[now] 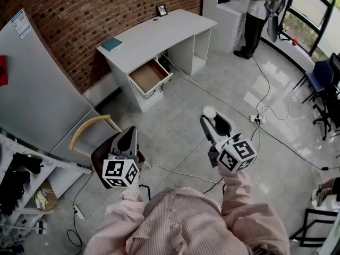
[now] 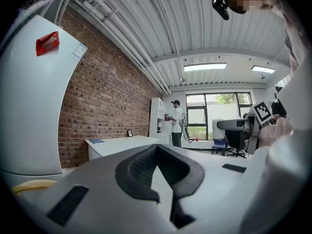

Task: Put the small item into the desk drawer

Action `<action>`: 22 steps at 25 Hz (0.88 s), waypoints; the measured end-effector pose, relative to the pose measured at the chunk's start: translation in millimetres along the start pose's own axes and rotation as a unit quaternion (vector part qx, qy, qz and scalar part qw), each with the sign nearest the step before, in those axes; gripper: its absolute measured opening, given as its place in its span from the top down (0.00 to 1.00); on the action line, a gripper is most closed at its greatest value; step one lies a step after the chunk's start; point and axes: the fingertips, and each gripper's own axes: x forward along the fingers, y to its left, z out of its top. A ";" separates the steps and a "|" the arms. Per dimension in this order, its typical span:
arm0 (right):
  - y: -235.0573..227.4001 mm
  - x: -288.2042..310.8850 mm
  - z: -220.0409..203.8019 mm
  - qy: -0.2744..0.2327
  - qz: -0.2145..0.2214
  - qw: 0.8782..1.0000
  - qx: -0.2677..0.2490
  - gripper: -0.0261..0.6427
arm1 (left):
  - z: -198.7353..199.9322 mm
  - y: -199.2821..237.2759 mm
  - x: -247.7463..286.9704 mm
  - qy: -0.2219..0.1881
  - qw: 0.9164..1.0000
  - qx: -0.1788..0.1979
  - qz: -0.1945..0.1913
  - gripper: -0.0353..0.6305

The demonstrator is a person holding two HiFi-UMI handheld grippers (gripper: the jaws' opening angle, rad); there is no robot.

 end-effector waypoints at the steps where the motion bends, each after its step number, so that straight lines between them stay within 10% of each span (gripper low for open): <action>1: -0.6 0.1 0.6 0.001 0.000 1.000 -0.001 0.72 | 0.6 -0.4 0.5 0.001 1.000 -0.001 0.000 0.95; 22: -42.6 3.9 -17.6 0.019 0.010 1.000 0.020 0.72 | -17.5 -23.1 18.3 0.019 1.000 -0.013 0.020 0.95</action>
